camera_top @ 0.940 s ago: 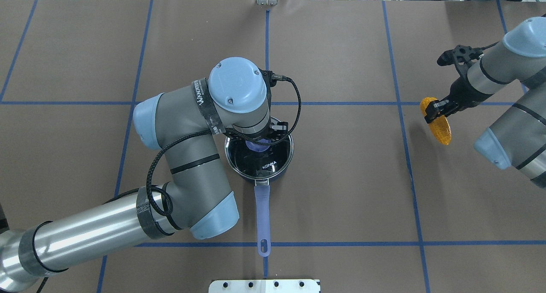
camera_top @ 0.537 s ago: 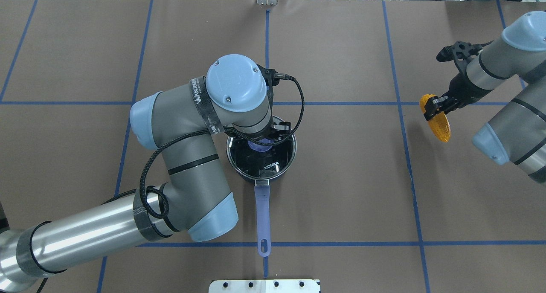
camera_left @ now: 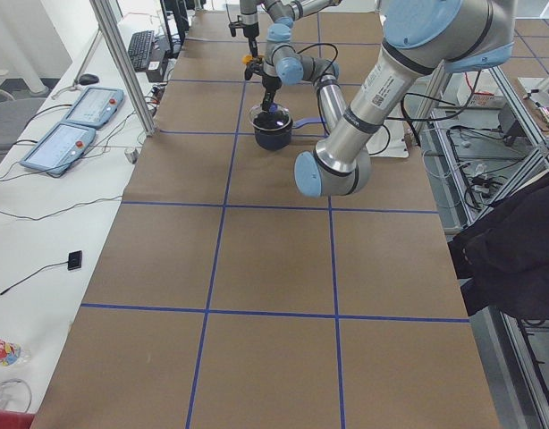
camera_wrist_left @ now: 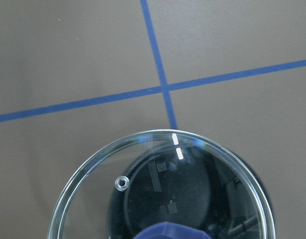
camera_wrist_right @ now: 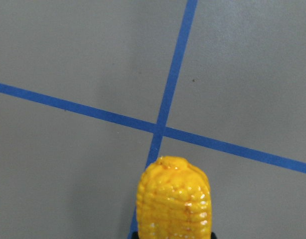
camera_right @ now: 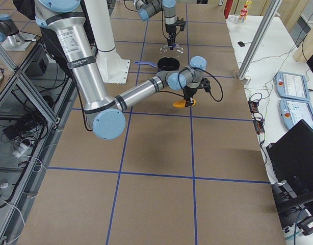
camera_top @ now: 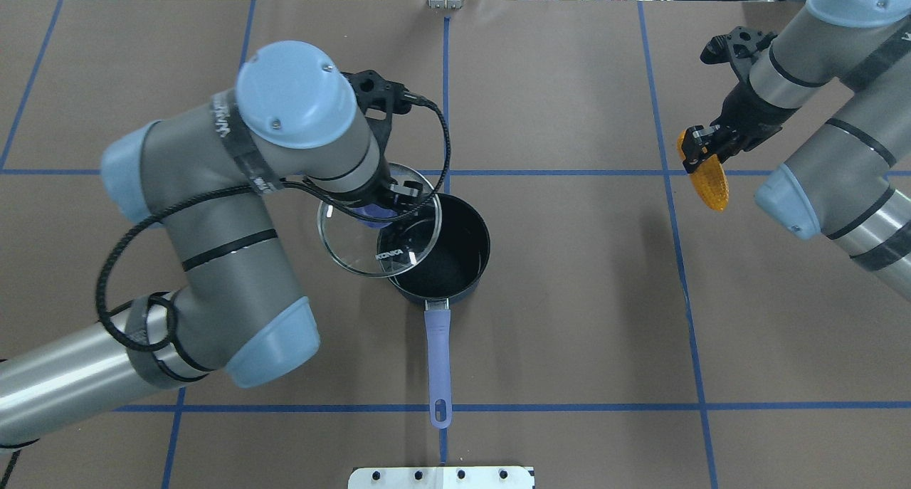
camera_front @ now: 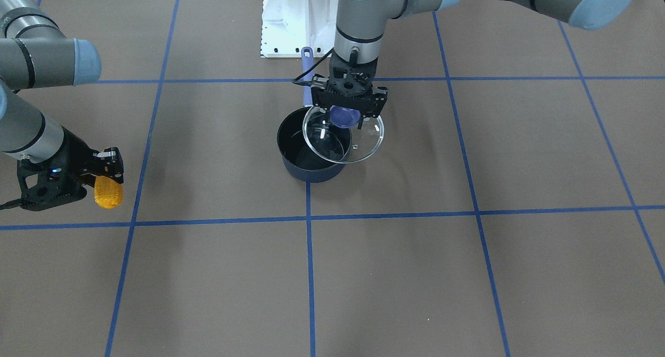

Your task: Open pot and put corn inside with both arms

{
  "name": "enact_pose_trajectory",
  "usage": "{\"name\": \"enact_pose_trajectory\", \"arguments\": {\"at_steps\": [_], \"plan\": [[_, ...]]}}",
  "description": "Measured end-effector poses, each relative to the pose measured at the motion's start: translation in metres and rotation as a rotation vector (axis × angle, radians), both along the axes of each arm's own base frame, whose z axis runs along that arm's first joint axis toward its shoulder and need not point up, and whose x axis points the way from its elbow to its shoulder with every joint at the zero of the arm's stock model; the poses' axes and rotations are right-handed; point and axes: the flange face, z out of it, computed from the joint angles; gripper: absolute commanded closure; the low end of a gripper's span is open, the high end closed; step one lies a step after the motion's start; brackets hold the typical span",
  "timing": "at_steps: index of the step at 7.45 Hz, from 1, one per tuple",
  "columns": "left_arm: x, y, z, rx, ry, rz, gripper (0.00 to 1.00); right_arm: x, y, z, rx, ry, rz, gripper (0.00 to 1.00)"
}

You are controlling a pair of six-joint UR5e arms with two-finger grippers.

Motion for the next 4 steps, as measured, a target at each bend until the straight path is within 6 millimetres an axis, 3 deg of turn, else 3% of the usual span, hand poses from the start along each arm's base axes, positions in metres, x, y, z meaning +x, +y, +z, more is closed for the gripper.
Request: {"name": "enact_pose_trajectory", "arguments": {"at_steps": [2,4], "plan": [[-0.060,-0.016,0.051,0.049,-0.029,0.054,0.47,-0.007,-0.008,-0.033,-0.007,-0.007,0.016,0.71],[-0.109,-0.030,0.113,0.094,-0.044,0.093,0.47,-0.019,-0.013,-0.070,-0.035,-0.026,0.059,0.70]]}}
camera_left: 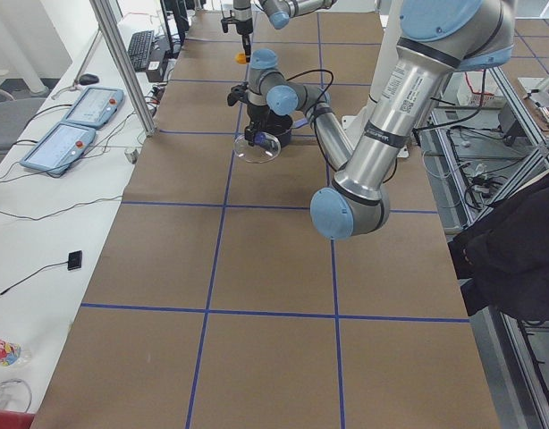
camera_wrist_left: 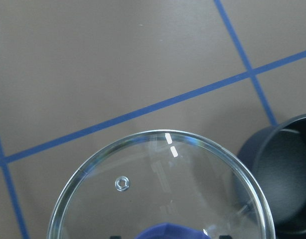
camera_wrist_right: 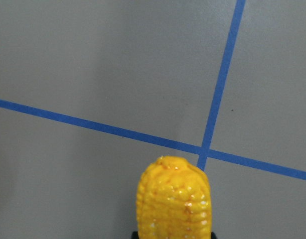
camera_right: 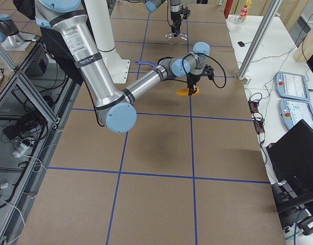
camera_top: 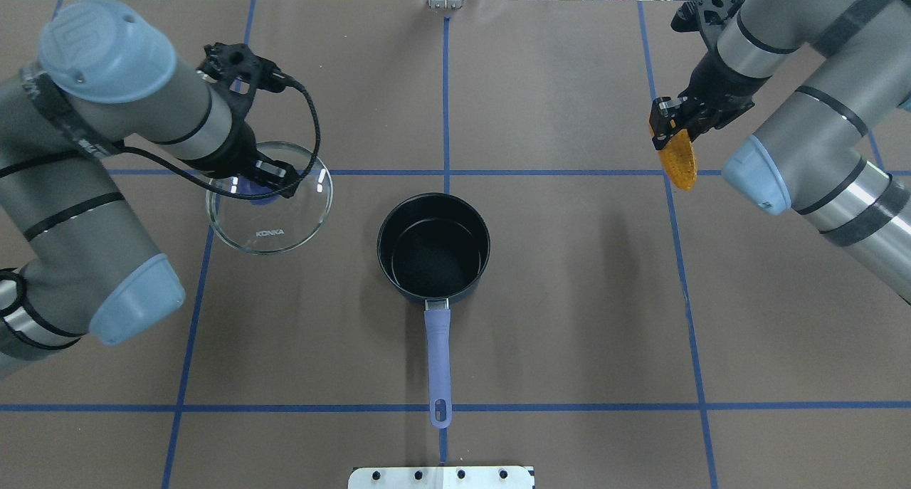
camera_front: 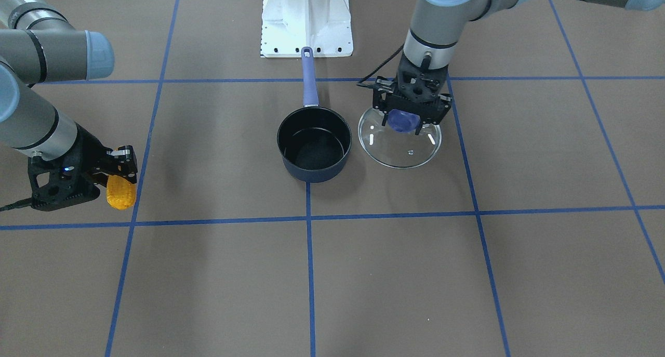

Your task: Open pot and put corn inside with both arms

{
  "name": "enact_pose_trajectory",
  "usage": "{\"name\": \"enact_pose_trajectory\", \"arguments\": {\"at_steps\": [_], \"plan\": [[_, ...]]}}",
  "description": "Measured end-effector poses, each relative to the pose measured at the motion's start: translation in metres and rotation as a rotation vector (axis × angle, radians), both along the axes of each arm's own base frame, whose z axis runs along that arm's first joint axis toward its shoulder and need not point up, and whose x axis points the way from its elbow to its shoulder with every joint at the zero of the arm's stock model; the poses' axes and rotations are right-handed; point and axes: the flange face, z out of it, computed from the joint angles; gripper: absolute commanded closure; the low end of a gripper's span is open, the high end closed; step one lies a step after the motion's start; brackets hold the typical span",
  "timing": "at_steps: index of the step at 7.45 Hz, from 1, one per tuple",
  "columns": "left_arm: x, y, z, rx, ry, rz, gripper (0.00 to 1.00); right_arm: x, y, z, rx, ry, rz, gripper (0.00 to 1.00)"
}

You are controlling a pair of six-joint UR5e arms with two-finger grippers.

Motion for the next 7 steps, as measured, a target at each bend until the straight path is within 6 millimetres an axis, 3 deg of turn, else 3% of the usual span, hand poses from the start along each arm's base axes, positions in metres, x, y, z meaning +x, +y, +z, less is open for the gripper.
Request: {"name": "enact_pose_trajectory", "arguments": {"at_steps": [3,6,7], "plan": [[-0.081,-0.027,0.119,0.060,-0.037,0.075,0.47,-0.044,0.010,-0.058,-0.045,-0.030,0.055,0.70],[-0.122,-0.052,0.251,0.113,0.002,0.112,0.47,-0.102,0.035,-0.113,-0.058,-0.039,0.100,0.70],[-0.135,-0.049,0.280,0.112,0.025,0.114,0.47,-0.118,0.044,-0.129,-0.063,-0.046,0.109,0.70]]}}
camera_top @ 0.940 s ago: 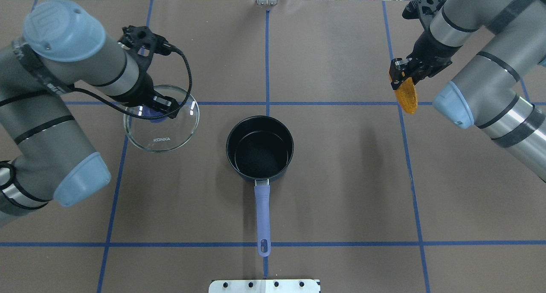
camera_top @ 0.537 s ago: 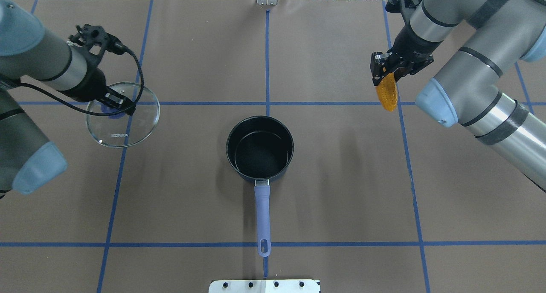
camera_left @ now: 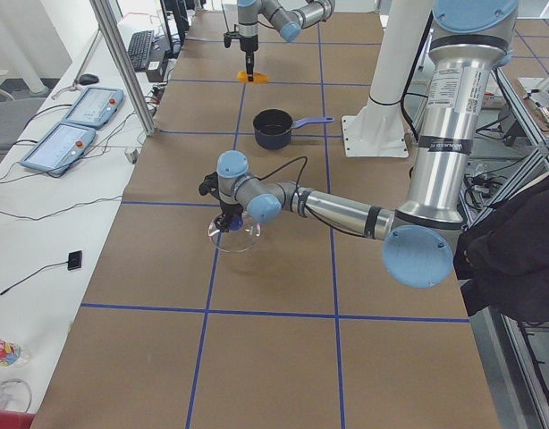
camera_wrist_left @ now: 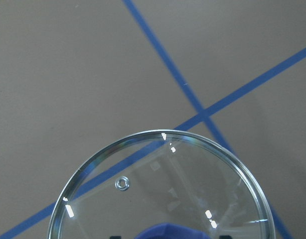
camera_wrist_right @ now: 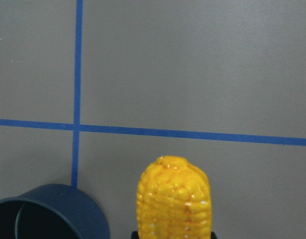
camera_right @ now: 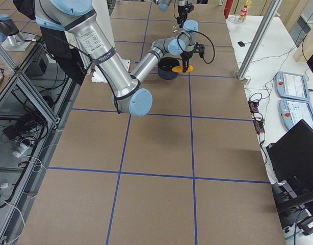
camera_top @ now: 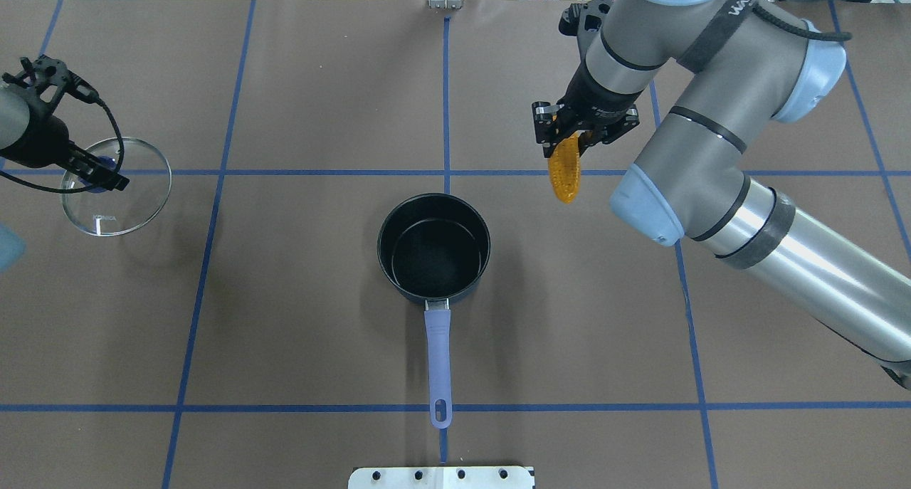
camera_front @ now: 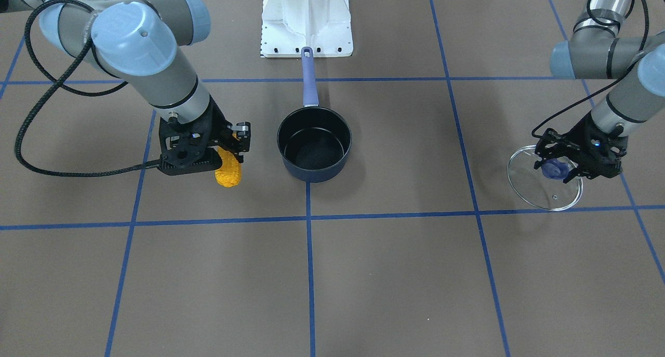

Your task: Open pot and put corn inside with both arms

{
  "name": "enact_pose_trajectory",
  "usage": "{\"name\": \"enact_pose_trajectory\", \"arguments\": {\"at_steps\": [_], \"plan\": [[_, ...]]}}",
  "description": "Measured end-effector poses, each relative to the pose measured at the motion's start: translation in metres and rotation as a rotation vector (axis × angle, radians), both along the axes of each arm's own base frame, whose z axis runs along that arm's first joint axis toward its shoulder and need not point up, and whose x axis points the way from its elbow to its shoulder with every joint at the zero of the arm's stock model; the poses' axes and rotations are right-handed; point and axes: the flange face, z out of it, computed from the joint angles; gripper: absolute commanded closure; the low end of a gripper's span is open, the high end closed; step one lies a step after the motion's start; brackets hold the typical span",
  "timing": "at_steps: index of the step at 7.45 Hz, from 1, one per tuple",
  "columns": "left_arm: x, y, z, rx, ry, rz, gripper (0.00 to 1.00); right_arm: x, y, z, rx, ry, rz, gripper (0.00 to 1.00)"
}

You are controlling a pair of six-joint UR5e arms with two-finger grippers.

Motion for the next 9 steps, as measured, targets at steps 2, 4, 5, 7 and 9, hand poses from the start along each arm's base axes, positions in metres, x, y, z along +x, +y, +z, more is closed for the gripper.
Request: {"name": "enact_pose_trajectory", "arguments": {"at_steps": [2,4,5,7,9], "plan": [[-0.019,0.016,0.034,-0.014,0.015,0.000,0.47,-0.032,0.016,-0.028,-0.022,-0.010,0.018,0.70],[-0.032,0.041,0.051,-0.023,0.018,-0.004,0.47,-0.054,0.025,-0.045,-0.033,-0.011,0.029,0.69],[-0.037,0.049,0.052,-0.023,0.019,-0.007,0.47,-0.059,0.027,-0.047,-0.032,-0.010,0.031,0.69],[-0.036,0.055,0.051,-0.024,0.017,-0.007,0.47,-0.066,0.032,-0.049,-0.033,-0.009,0.027,0.69],[-0.034,0.054,0.049,-0.041,0.021,-0.023,0.47,-0.093,0.045,-0.049,-0.042,0.010,0.026,0.68]]}}
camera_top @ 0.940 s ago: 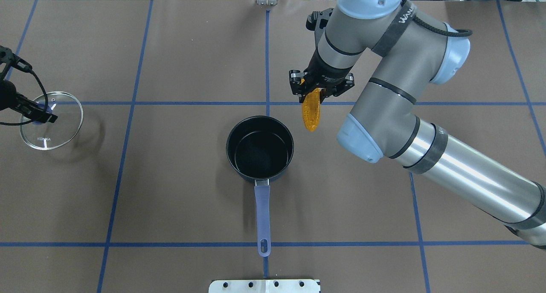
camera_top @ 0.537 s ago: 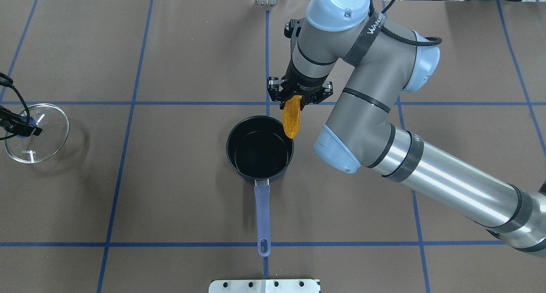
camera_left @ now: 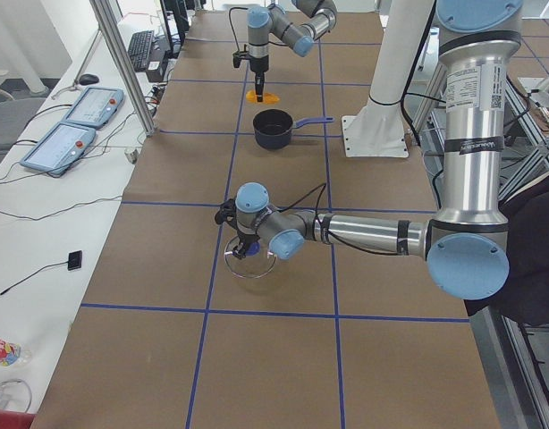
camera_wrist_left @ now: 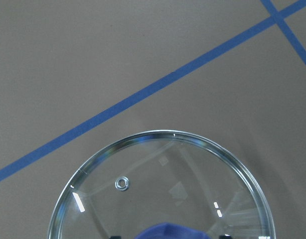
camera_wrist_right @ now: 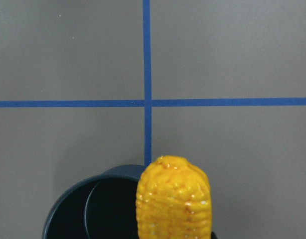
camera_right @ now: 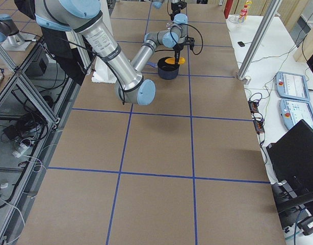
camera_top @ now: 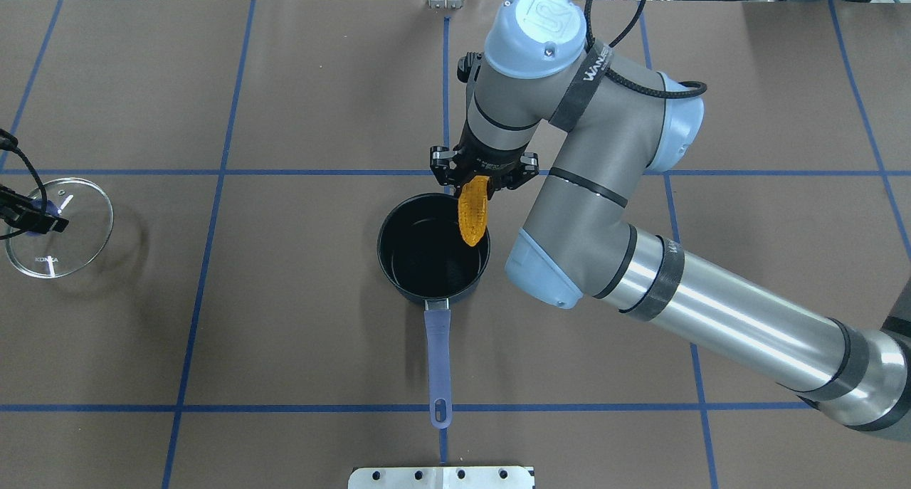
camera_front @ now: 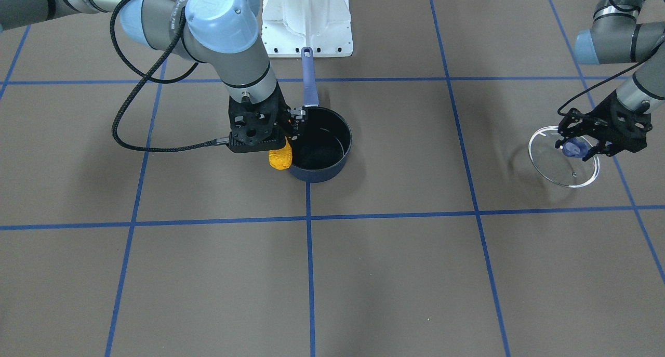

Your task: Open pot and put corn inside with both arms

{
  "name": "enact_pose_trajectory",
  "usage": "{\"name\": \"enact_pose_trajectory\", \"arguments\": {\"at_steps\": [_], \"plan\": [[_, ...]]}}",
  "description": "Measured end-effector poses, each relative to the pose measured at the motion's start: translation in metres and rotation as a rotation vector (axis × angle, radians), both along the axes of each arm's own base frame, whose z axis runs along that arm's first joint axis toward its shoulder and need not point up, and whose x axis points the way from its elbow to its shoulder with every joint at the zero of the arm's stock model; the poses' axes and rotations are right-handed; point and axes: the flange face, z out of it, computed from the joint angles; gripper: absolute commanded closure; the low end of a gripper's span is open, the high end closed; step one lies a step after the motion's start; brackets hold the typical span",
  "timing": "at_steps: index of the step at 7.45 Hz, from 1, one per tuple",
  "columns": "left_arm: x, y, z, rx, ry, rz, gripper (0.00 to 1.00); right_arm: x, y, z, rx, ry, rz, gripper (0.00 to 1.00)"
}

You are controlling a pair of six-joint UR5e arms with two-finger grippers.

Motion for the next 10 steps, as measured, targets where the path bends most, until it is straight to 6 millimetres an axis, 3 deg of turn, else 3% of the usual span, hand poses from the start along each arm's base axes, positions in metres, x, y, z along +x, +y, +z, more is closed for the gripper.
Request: {"name": "enact_pose_trajectory", "arguments": {"at_steps": [4,5,6,7,10], "plan": [[0.003,-0.002,-0.008,-0.009,0.015,-0.008,0.47,-0.052,0.046,0.010,0.027,0.048,-0.027,0.64],[0.003,-0.003,-0.009,-0.009,0.015,-0.009,0.47,-0.061,0.053,0.014,0.035,0.052,-0.033,0.48],[0.004,-0.003,-0.009,-0.009,0.016,-0.009,0.47,-0.068,0.056,0.018,0.042,0.046,-0.036,0.20],[0.004,-0.002,-0.009,-0.009,0.015,-0.009,0.47,-0.074,0.055,0.020,0.047,0.034,-0.033,0.00],[0.005,-0.002,-0.008,-0.014,0.015,-0.009,0.47,-0.068,0.041,0.007,0.058,-0.001,-0.007,0.00]]}}
